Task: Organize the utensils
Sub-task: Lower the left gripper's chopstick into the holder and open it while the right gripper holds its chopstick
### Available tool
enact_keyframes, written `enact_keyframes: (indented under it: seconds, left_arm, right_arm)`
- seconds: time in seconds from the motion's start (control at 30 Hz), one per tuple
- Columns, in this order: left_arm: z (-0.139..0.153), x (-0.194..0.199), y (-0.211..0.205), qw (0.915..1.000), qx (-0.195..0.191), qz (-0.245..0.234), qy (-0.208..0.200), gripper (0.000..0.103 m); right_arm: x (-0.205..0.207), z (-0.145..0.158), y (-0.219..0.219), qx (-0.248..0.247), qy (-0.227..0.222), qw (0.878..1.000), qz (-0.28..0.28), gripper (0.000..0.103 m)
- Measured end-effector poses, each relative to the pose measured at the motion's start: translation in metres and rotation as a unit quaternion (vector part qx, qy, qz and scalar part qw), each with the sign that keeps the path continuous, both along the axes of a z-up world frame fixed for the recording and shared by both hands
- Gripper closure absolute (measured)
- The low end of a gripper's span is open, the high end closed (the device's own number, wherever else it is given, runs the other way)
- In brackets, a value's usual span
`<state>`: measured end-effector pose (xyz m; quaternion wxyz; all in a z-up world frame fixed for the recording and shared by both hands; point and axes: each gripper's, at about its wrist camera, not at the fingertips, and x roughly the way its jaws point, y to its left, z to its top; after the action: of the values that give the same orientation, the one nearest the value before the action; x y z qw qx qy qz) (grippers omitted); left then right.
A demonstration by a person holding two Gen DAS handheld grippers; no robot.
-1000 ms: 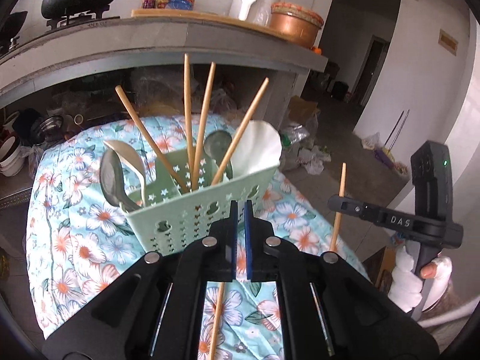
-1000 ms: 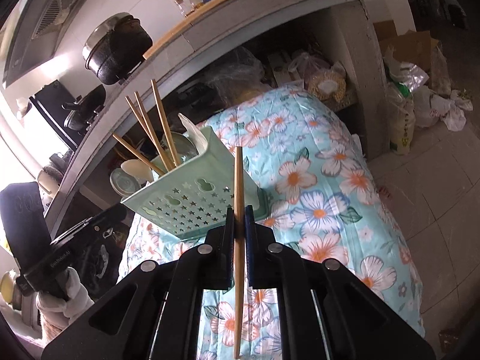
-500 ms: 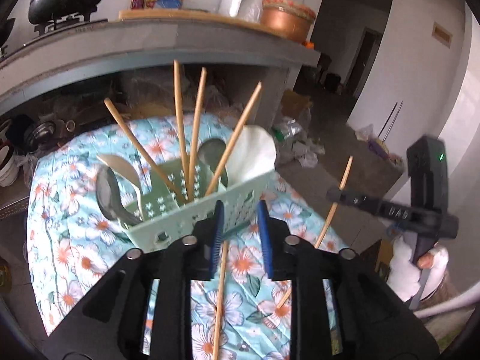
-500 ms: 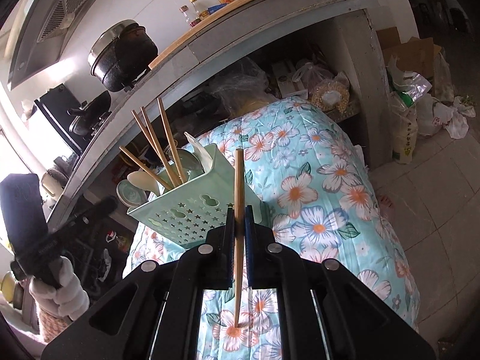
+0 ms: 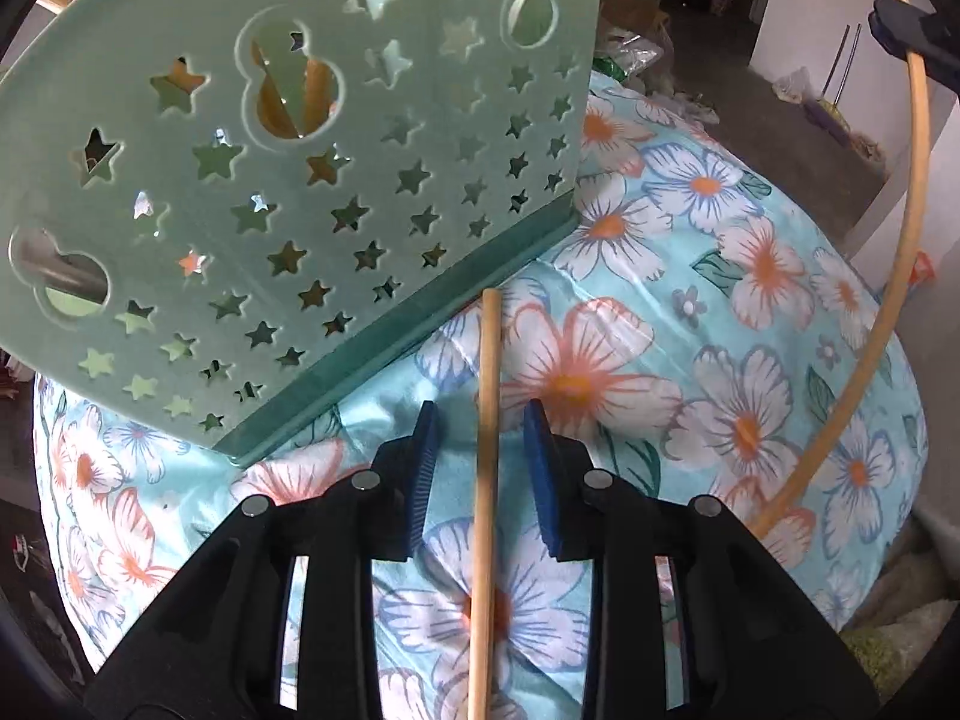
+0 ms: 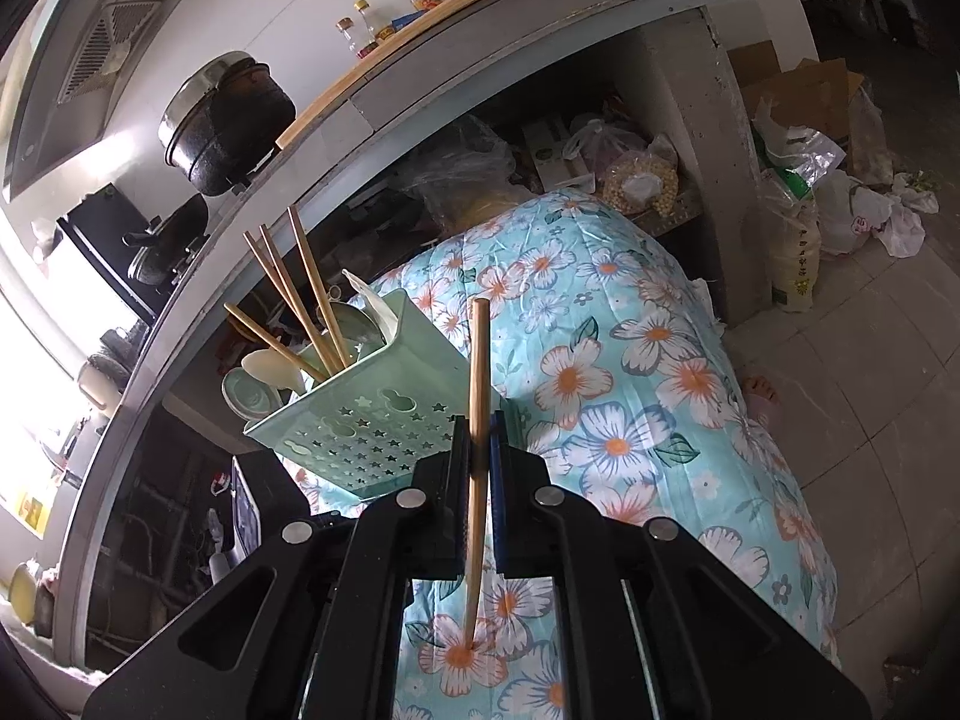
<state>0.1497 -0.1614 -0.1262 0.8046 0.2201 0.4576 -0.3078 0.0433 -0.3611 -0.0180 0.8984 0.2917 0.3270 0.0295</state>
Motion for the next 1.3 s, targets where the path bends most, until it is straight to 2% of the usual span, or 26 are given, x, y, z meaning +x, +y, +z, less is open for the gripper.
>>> enact_keyframes:
  seconds: [0.03,0.07,0.13,0.27,0.47,0.67,0.93,1.03,1.17,1.3]
  left_arm:
    - [0.000,-0.001,0.000,1.0000,0.000,-0.003,-0.005,0.093]
    - [0.000,-0.002,0.000,1.0000,0.000,-0.004,-0.007,0.097]
    - [0.003,-0.003,0.000,1.0000,-0.003,-0.001,-0.009,0.098]
    - [0.029,-0.012,0.006,0.9993,-0.019,0.004,-0.033,0.098]
    - [0.088,-0.022,0.029,0.9940,-0.091,0.024,-0.055,0.098]
    - [0.146,-0.021,0.048,0.9823,-0.167,0.034,-0.077,0.098]
    - [0.202,-0.016,0.089,0.9571,-0.273,0.042,-0.087,0.098]
    - [0.203,-0.008,0.099,0.9486,-0.303,0.057,-0.069,0.098]
    - [0.186,0.008,0.108,0.9422,-0.321,0.090,-0.032,0.098]
    - [0.180,0.010,0.114,0.9366,-0.333,0.102,-0.036,0.097]
  right_arm:
    - [-0.001,0.000,0.000,0.000,0.000,1.000,-0.001,0.097]
    - [-0.002,0.001,0.000,0.000,0.000,1.000,-0.003,0.097]
    - [-0.003,0.002,0.000,0.000,-0.003,1.000,-0.004,0.097]
    - [-0.006,0.003,0.001,0.001,-0.007,1.000,-0.002,0.097]
    - [-0.008,0.003,0.001,0.004,-0.012,1.000,0.001,0.097]
    - [-0.009,0.003,0.001,0.006,-0.014,1.000,0.003,0.097]
    - [-0.008,0.004,0.001,0.007,-0.015,1.000,0.004,0.097]
    - [-0.008,0.005,0.002,0.008,-0.013,1.000,0.004,0.097]
    - [-0.007,0.004,0.002,0.008,-0.011,1.000,0.005,0.097]
    - [-0.006,0.004,0.003,0.007,-0.010,1.000,0.005,0.097]
